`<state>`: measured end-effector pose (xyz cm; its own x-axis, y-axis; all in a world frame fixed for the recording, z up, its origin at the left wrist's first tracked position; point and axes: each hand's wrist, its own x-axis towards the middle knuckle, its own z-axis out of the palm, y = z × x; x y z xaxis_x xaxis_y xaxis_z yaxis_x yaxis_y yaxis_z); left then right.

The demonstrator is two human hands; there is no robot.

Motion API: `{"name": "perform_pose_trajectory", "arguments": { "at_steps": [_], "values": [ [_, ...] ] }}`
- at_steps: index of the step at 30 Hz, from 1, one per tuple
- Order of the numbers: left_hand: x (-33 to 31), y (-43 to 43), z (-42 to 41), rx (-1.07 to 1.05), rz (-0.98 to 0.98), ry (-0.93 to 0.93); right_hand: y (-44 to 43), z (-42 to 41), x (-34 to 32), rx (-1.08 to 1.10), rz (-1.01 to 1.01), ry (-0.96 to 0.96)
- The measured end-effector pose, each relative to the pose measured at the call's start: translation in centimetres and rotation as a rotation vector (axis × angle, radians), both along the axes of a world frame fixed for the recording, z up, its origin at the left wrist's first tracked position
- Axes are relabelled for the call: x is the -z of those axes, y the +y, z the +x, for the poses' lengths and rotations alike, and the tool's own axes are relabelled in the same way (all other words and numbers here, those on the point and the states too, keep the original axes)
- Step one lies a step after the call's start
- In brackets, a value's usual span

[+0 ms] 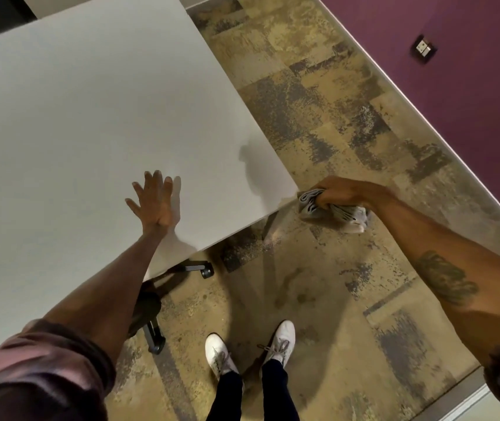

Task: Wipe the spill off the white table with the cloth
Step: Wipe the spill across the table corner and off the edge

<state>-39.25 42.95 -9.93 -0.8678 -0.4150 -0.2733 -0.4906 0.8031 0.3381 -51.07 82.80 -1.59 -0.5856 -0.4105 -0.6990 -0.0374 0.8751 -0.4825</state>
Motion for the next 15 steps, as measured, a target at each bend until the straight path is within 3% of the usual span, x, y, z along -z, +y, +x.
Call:
{"name": "perform_pose_trajectory", "arguments": {
  "at_steps": [7, 10, 15],
  "values": [
    [-6.9, 2.6, 2.1, -0.178, 0.490, -0.049, -3.7, 3.4, -3.5, 0.137, -0.184, -0.051],
    [-8.7, 3.3, 3.0, -0.078, 0.372, -0.025, -5.9, 4.2, -5.2, 0.198, -0.246, -0.036],
    [-12.1, 3.7, 5.2, -0.104, 0.315, 0.277, -11.0, 5.6, -7.2, 0.314, -0.307, 0.077]
  ]
}}
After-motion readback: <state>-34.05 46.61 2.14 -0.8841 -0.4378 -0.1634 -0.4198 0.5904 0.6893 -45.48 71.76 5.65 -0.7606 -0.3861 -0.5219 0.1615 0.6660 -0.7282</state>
